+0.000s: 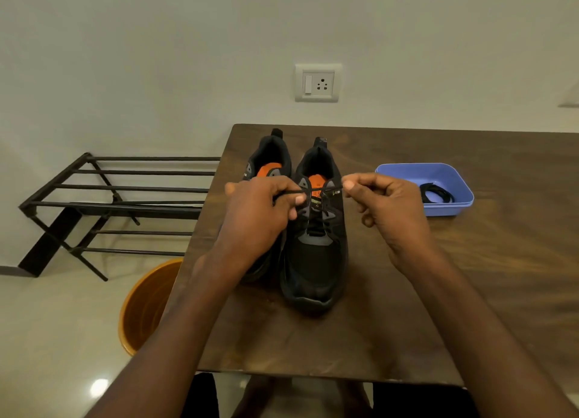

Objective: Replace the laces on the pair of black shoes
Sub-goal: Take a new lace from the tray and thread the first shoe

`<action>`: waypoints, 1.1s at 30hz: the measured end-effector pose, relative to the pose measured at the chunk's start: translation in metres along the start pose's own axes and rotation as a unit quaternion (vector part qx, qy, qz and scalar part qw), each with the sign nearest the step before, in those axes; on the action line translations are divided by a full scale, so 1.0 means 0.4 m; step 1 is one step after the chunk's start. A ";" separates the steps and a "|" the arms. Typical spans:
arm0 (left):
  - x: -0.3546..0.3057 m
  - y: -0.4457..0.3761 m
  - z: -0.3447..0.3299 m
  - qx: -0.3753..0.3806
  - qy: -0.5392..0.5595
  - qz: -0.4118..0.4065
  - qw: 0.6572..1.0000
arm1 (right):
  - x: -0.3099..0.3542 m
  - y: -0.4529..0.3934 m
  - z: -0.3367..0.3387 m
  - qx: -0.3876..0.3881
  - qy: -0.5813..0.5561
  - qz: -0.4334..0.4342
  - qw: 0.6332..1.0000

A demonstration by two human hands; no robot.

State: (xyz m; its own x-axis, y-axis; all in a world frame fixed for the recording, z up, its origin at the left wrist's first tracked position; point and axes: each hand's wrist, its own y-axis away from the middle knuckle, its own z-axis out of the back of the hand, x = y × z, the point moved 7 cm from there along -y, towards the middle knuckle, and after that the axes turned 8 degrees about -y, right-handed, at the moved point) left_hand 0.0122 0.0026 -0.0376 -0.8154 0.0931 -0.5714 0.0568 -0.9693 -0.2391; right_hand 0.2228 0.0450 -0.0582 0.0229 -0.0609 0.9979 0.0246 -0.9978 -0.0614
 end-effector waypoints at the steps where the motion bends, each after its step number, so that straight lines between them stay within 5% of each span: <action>1: -0.004 0.000 0.003 0.004 -0.016 0.002 1.000 | -0.001 -0.003 0.007 -0.009 0.007 0.003 1.000; 7: -0.040 -0.005 -0.026 -0.031 0.031 -0.052 0.998 | 0.028 0.019 -0.078 0.099 0.056 0.073 0.991; 12: -0.011 -0.007 -0.022 -0.042 0.074 -0.006 0.996 | 0.005 0.009 -0.048 -0.028 -0.048 0.042 0.998; 20: -0.023 -0.004 -0.026 -0.099 0.065 -0.036 0.992 | -0.013 -0.003 -0.084 -0.002 0.015 0.085 0.996; 25: -0.003 -0.005 -0.043 -0.128 0.047 -0.009 0.991 | -0.043 -0.024 -0.089 0.008 0.320 0.158 0.934; 33: -0.002 0.002 -0.069 -0.131 0.019 -0.021 0.991 | -0.058 -0.035 -0.083 0.052 0.298 0.164 0.939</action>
State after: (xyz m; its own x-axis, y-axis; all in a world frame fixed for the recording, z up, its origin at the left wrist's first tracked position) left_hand 0.0287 0.0081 -0.0591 -0.7983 0.1449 -0.5846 0.1751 -0.8728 -0.4555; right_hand 0.1886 0.0597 -0.0798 -0.5163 -0.3992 0.7577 0.2126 -0.9168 -0.3382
